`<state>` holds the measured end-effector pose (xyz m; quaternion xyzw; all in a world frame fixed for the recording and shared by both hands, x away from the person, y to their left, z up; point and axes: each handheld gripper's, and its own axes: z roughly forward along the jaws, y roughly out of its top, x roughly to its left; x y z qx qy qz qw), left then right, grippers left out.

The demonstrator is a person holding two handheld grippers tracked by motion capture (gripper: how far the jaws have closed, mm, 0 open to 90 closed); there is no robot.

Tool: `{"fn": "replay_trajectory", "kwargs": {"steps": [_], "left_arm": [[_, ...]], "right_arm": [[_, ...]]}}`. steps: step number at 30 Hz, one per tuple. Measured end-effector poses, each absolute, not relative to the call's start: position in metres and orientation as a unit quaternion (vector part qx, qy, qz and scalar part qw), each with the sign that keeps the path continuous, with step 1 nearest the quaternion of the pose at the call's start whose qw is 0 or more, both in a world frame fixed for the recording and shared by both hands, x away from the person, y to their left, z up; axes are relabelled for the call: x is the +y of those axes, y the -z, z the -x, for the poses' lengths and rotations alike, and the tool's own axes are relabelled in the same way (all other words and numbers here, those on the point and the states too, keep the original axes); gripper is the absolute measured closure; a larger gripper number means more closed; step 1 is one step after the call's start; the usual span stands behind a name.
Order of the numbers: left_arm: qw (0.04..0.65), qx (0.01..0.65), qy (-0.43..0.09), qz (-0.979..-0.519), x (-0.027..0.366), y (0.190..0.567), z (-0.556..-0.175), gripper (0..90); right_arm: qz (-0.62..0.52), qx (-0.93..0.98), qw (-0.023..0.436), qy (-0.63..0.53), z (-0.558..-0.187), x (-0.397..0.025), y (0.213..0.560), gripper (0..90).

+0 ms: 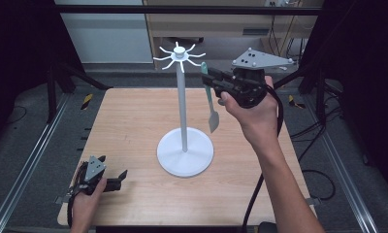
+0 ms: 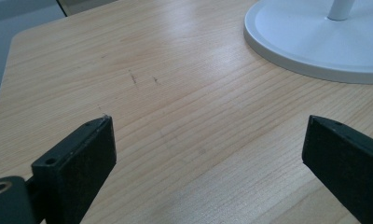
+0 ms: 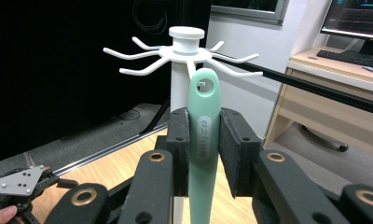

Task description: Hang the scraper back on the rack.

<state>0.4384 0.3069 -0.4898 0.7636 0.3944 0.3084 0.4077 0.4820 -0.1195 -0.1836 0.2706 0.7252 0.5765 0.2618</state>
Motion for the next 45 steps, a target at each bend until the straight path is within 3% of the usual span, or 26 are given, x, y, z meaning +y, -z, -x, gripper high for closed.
{"fn": "replay_trajectory", "kwargs": {"steps": [45], "left_arm": [[0.408, 0.394, -0.308, -0.764, 0.307, 0.49, -0.438, 2.5]], "right_arm": [[-0.274, 0.732, 0.264, -0.566, -0.492, -0.102, 0.187, 74.4]]}}
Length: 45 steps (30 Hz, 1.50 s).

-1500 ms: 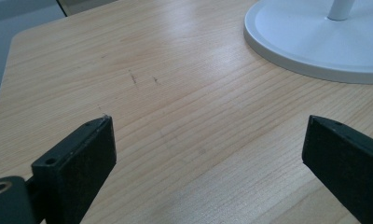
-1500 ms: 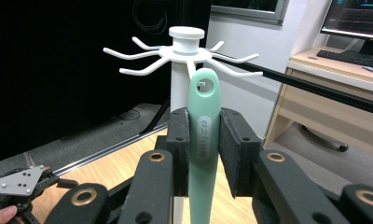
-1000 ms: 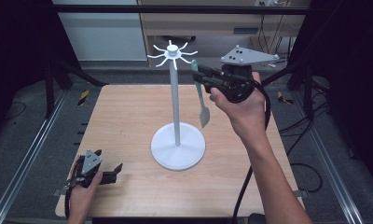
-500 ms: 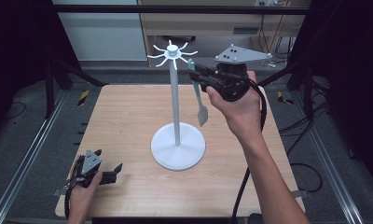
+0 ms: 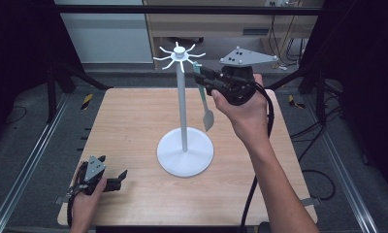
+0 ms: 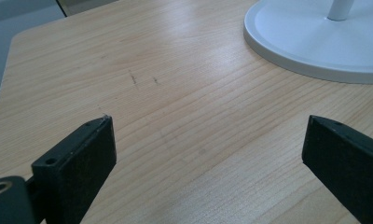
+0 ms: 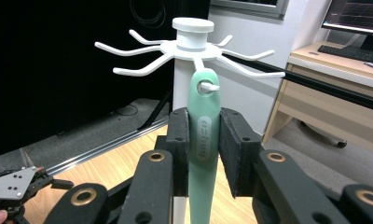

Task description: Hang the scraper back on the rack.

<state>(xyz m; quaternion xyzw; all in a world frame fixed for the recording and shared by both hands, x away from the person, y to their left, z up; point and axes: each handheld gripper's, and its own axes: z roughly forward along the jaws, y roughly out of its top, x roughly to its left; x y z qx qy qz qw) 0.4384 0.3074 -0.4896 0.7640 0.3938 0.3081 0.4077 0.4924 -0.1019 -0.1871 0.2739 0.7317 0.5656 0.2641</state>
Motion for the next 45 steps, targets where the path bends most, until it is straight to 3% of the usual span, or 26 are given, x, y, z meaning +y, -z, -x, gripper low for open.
{"fn": "replay_trajectory", "kwargs": {"steps": [19, 28, 45], "left_arm": [[0.408, 0.394, -0.308, -0.764, 0.307, 0.49, -0.438, 2.5], [0.408, 0.394, -0.308, -0.764, 0.308, 0.49, -0.439, 2.5], [0.407, 0.393, -0.307, -0.766, 0.307, 0.49, -0.439, 2.5]], "right_arm": [[-0.276, 0.731, 0.259, -0.568, -0.492, -0.102, 0.188, 73.9], [-0.279, 0.728, 0.26, -0.57, -0.49, -0.104, 0.187, 69.4], [-0.302, 0.728, 0.274, -0.552, -0.481, -0.132, 0.194, 65.7]]}}
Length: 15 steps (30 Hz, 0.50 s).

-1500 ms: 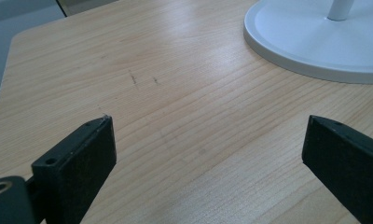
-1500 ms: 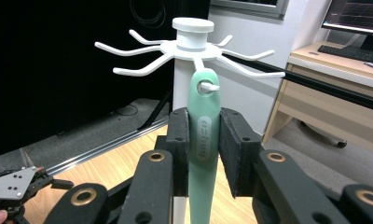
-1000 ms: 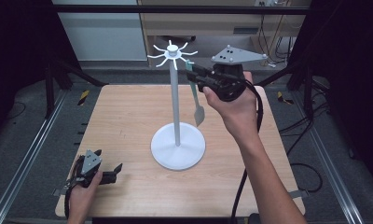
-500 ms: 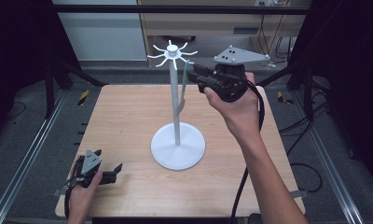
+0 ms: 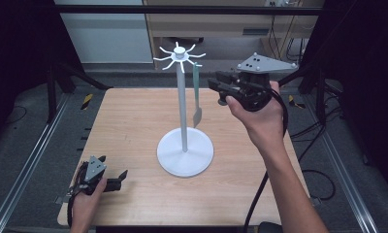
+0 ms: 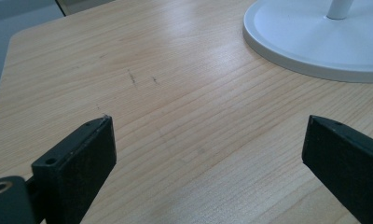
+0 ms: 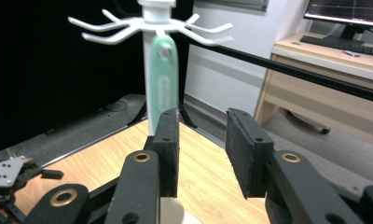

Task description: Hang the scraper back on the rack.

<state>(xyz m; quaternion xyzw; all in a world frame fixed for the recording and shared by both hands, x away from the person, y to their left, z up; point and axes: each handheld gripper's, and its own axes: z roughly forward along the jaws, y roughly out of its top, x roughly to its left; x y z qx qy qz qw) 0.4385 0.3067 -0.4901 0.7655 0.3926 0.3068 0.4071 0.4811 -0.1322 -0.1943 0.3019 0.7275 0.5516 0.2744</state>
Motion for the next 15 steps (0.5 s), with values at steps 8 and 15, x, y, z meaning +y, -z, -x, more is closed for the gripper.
{"fn": "replay_trajectory", "kwargs": {"steps": [8, 15], "left_arm": [[0.407, 0.393, -0.307, -0.765, 0.307, 0.49, -0.439, 2.4], [0.406, 0.393, -0.307, -0.766, 0.306, 0.49, -0.438, 2.4]], "right_arm": [[-0.321, 0.726, 0.287, -0.537, -0.482, -0.145, 0.203, 59.9], [-0.349, 0.721, 0.306, -0.515, -0.485, -0.155, 0.216, 42.9]]}}
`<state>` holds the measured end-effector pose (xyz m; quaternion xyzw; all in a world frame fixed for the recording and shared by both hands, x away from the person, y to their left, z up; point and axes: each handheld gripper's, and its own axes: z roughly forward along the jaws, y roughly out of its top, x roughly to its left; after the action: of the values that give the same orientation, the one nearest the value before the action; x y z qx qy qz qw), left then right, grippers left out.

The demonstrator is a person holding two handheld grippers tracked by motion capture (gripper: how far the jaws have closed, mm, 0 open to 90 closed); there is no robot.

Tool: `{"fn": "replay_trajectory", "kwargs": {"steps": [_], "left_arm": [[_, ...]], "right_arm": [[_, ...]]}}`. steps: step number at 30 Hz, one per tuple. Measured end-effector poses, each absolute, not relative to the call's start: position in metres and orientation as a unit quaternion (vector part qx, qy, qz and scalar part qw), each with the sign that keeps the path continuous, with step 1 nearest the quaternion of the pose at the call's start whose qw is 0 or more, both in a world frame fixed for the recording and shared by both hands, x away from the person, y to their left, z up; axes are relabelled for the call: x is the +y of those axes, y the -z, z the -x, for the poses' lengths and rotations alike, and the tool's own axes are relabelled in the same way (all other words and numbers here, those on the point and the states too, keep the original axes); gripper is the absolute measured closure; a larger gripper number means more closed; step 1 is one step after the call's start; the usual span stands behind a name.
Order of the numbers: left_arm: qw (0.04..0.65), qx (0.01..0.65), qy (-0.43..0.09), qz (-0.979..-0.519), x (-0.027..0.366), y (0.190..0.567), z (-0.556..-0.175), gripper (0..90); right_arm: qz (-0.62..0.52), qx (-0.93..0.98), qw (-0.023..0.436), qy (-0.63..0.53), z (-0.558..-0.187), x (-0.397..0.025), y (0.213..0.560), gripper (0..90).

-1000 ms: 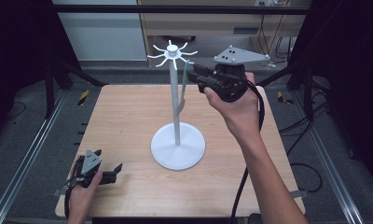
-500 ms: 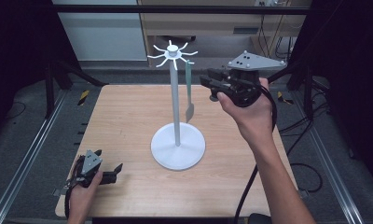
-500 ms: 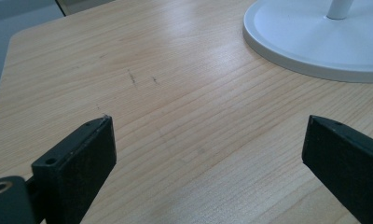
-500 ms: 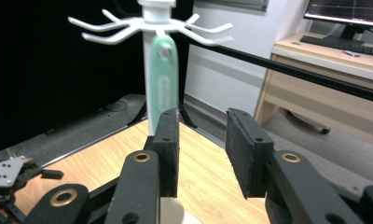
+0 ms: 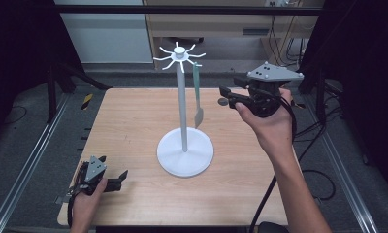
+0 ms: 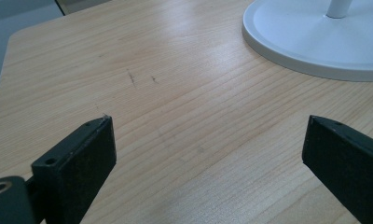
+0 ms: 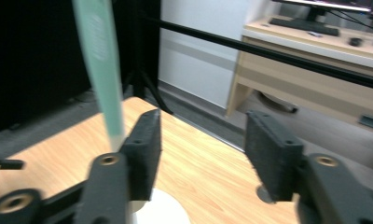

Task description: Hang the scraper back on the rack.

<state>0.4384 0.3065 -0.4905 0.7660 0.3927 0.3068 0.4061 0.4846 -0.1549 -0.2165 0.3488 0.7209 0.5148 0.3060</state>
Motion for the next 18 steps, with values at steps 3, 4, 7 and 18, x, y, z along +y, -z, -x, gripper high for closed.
{"fn": "replay_trajectory", "kwargs": {"steps": [3, 4, 7, 18], "left_arm": [[0.407, 0.393, -0.306, -0.766, 0.306, 0.491, -0.439, 2.4], [0.406, 0.393, -0.306, -0.766, 0.306, 0.491, -0.439, 2.4], [0.406, 0.392, -0.307, -0.767, 0.306, 0.491, -0.438, 2.4], [0.405, 0.395, -0.305, -0.766, 0.307, 0.492, -0.439, 2.3]], "right_arm": [[-0.369, 0.714, 0.312, -0.507, -0.486, -0.16, 0.225, 32.7], [-0.374, 0.712, 0.315, -0.504, -0.487, -0.162, 0.228, 31.2], [-0.387, 0.711, 0.319, -0.492, -0.487, -0.167, 0.238, 26.4], [-0.431, 0.7, 0.317, -0.472, -0.484, -0.192, 0.287, 15.2]]}}
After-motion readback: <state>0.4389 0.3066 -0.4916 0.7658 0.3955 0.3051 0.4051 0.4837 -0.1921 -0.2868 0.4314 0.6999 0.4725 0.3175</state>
